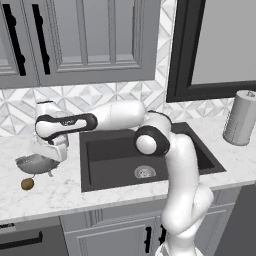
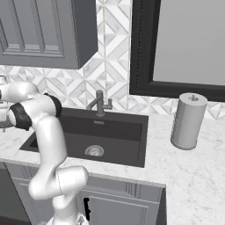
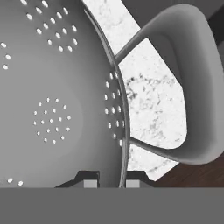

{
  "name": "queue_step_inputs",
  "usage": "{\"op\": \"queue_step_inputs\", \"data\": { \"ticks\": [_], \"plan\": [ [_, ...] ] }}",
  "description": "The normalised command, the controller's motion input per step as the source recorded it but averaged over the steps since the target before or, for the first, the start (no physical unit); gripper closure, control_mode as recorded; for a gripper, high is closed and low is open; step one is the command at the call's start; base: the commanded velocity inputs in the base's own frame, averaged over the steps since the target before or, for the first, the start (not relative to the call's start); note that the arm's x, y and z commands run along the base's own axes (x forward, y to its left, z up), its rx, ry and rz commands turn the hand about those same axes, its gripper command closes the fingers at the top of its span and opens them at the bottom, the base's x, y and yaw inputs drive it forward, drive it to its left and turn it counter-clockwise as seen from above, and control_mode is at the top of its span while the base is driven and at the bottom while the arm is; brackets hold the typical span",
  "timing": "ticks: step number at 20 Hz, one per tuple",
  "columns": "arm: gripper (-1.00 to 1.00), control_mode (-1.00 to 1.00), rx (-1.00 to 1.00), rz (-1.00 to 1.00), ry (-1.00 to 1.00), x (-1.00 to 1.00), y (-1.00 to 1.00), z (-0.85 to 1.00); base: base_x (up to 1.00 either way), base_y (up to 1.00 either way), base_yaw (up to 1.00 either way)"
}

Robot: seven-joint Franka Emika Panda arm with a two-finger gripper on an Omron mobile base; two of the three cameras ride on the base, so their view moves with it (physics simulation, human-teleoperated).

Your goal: Put the colander in the sink, put the kiwi in the colander, and turn on the sink faucet and pour water over the colander.

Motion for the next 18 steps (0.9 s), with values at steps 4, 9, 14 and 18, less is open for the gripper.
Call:
{"op": "queue_step_inputs", "data": {
  "ticks": [4,9,14,18],
  "plan": [
    [1.0,-1.0,0.0,-0.01,-0.04,-0.48,-0.55,0.33,0.0,0.0,0.0],
    [1.0,-1.0,0.0,0.0,-0.15,-0.51,-0.61,0.33,0.0,0.0,0.0],
    [1.0,-1.0,0.0,0.01,-0.27,-0.57,-0.68,0.34,0.0,0.0,0.0],
    [1.0,-1.0,0.0,0.05,-0.23,-0.41,-0.7,0.41,0.0,0.0,0.0]
  ]
}}
